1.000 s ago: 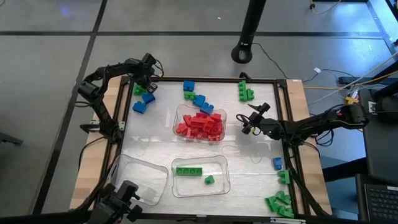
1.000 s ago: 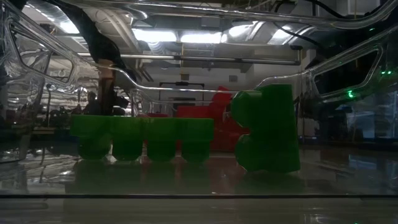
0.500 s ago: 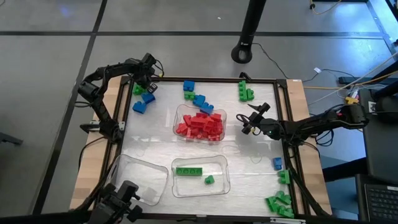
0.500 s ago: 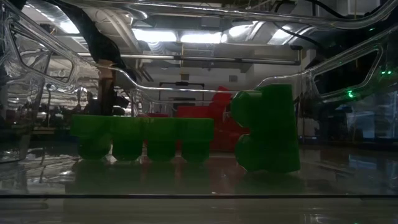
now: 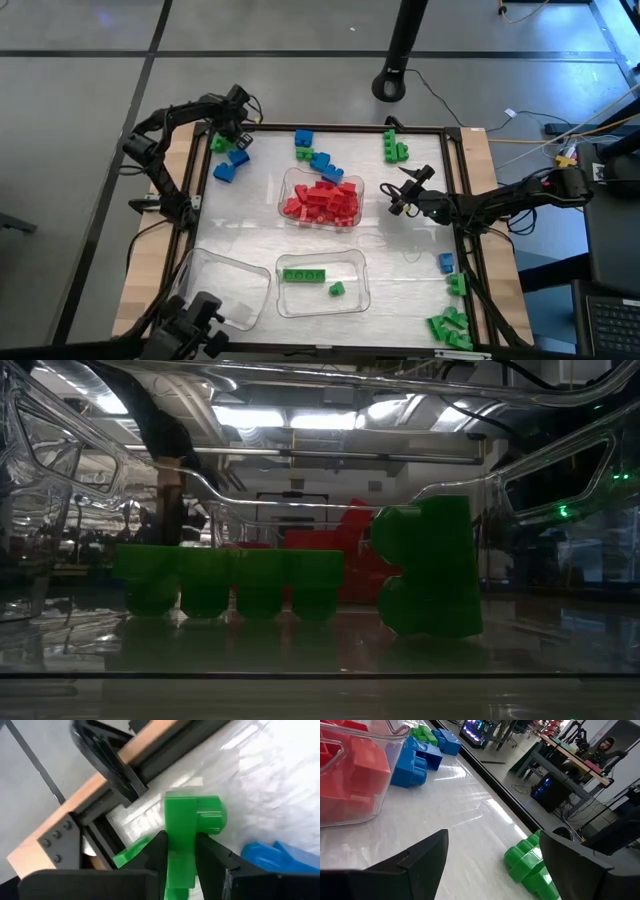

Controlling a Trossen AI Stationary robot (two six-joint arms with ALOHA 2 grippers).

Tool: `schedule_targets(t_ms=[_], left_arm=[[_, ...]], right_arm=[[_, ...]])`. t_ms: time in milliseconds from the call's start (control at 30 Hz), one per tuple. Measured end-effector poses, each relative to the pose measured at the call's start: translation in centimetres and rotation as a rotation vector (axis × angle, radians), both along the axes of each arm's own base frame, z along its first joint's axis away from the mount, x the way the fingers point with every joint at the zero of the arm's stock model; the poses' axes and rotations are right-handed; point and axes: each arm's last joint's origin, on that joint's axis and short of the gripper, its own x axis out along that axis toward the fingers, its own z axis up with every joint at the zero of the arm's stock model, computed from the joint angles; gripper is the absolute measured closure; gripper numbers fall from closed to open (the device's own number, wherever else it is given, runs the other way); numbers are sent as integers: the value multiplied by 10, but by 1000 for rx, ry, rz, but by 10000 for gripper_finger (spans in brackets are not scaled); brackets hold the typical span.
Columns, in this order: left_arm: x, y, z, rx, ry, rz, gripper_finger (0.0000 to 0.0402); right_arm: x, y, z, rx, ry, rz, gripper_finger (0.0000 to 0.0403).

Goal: Sort blocks
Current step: Put the green game piece into the bottom right transparent bin

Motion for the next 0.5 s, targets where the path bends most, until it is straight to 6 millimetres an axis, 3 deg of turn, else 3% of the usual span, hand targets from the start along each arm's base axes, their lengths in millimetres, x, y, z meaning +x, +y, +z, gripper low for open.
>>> schedule_targets(t_ms=[500], left_arm=[[14, -26, 37, 83, -55, -44, 332]], right_arm=[[0, 0, 0, 0, -1, -1, 91]])
